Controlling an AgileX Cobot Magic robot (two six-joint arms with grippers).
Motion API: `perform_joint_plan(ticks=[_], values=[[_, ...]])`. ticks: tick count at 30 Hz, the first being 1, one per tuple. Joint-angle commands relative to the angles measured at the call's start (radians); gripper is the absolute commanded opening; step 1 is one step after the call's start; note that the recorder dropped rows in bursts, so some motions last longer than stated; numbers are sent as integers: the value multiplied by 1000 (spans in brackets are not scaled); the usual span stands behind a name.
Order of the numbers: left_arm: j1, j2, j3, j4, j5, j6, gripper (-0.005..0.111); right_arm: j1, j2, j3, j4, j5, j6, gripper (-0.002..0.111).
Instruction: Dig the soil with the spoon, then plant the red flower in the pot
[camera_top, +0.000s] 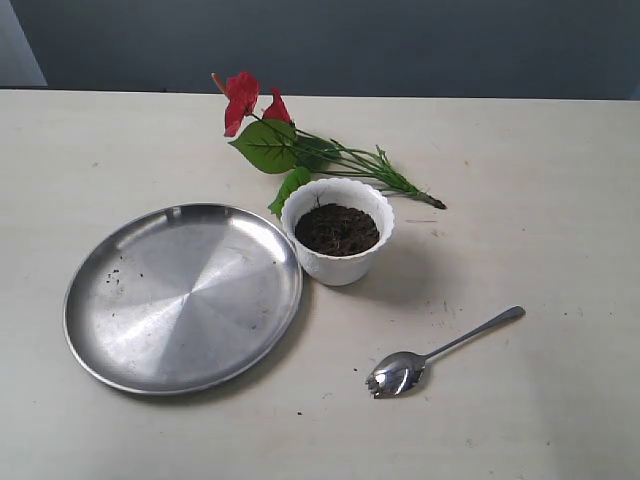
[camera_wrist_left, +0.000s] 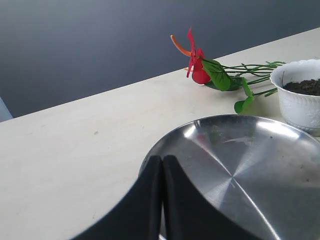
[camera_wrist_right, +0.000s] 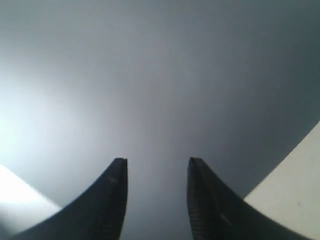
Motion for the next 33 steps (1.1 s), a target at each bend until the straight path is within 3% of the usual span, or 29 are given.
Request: perform_joint_plan(ticks=[1,2,5,8,13,15,24,30,33], values=[[-5,-1,-2,-8,-13,-1,0,0,59,-202,-404,441,-41,19],[-5,-1,-2,-8,-13,-1,0,9,94,-232,-404,474,-83,17],[-5,-1,-2,-8,-13,-1,0,80,432,-456,-281,724,-592,20],[-5,-1,-2,-8,-13,-1,0,178,747,-634,-299,937,-779,21],[-5,-1,-2,-8,-13,-1,0,574,1370,-814,-834,1006,-835,21],[-5,-1,-2,-8,-13,-1,0,649,1497,-825,-948,1021,-814,21],[-5,-1,-2,-8,-13,-1,0,687,1673,-851,-1096,961,-610,22],[-5,-1,-2,-8,-13,-1,0,687,1678,-848,-1136,886,-598,57],[-5,-1,-2,-8,-13,-3,0,687,1692,-848,-1145,837,-598,57]])
